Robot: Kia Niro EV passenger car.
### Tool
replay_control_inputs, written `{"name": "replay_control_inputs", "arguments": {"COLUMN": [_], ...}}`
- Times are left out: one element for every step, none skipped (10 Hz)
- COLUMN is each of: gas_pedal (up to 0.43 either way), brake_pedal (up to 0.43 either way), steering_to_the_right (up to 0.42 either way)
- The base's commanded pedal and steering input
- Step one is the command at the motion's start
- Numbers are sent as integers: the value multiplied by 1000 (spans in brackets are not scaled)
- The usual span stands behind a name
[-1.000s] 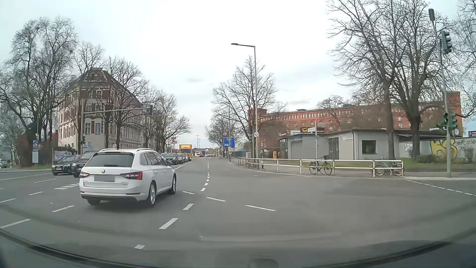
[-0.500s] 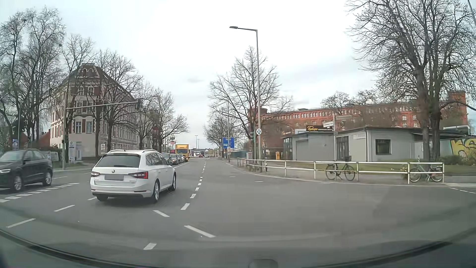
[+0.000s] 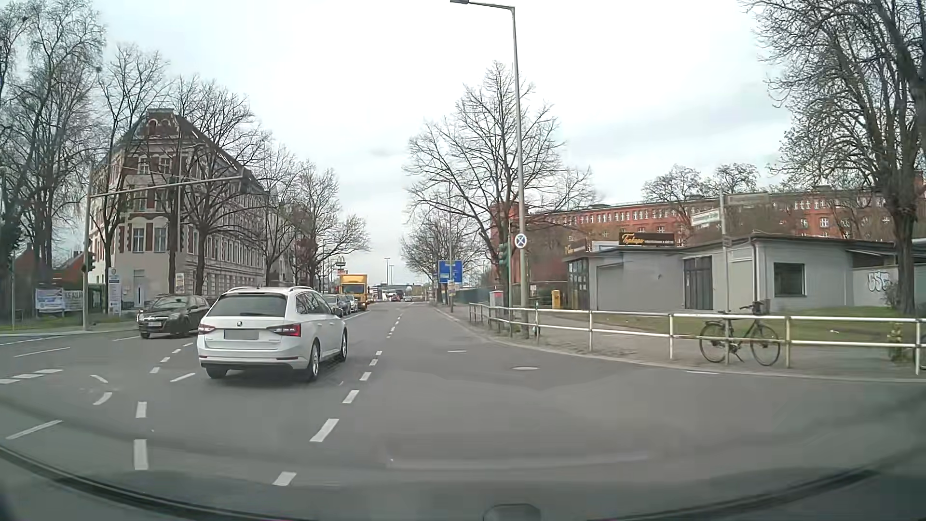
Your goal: Follow the waypoints while adhering to traffic rules and regulations
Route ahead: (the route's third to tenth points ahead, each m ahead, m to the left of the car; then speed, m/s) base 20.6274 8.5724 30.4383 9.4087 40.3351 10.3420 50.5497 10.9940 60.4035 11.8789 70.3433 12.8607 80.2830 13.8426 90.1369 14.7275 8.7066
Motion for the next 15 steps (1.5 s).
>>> {"name": "replay_control_inputs", "arguments": {"gas_pedal": [197,197,197,197,197,197,197,197,189,189,189,189,177,177,177], "brake_pedal": [0,0,0,0,0,0,0,0,0,0,0,0,0,0,0], "steering_to_the_right": [-17,-19,-26,-30,-34,-35,-35,-35,-35,-33,-30,-29,-27,-25,-24]}}
